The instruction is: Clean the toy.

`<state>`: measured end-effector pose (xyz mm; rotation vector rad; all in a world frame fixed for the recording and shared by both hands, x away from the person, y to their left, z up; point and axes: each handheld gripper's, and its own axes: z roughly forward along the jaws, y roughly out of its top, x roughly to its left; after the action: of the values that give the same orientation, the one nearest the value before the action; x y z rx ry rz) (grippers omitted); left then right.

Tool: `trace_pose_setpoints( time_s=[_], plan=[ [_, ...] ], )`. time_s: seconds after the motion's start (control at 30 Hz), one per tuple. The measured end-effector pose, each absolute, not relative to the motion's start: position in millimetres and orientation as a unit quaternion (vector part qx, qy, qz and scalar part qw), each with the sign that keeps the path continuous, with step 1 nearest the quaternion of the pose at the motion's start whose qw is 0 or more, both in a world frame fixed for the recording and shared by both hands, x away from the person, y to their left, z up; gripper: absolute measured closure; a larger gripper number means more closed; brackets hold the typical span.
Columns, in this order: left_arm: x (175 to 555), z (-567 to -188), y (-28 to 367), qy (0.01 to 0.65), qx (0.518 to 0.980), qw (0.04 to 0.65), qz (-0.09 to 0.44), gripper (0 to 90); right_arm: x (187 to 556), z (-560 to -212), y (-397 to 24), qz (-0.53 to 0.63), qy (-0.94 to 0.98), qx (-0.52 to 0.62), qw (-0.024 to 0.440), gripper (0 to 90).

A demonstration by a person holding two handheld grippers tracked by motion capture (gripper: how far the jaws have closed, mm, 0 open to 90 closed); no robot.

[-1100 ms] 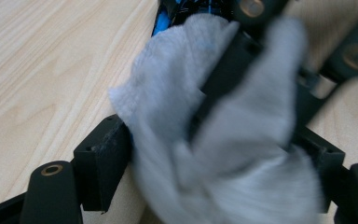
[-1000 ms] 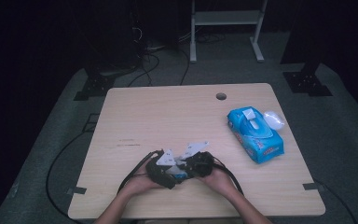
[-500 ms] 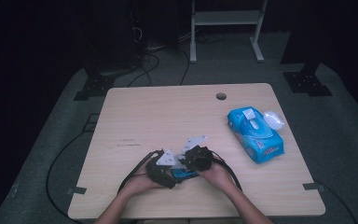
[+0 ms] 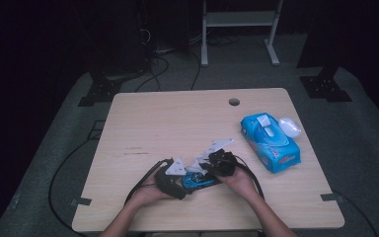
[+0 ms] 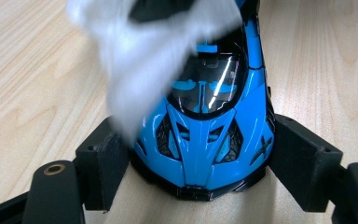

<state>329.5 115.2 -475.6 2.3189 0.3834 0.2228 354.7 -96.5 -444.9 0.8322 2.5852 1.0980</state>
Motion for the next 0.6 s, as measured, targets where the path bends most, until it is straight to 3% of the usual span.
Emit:
trace_pose_setpoints(
  time_s=[0.33, 0.6],
  plan=[
    [329, -476, 115, 0.15, 0.908, 0.38, 0.089, 24.8, 355, -448, -102, 0.393, 0.868, 0.289, 0.093, 81.9],
    [329, -476, 115, 0.147, 0.908, 0.381, 0.088, 24.8, 346, -448, -142, 0.382, 0.858, 0.325, 0.109, 82.0]
  ],
)
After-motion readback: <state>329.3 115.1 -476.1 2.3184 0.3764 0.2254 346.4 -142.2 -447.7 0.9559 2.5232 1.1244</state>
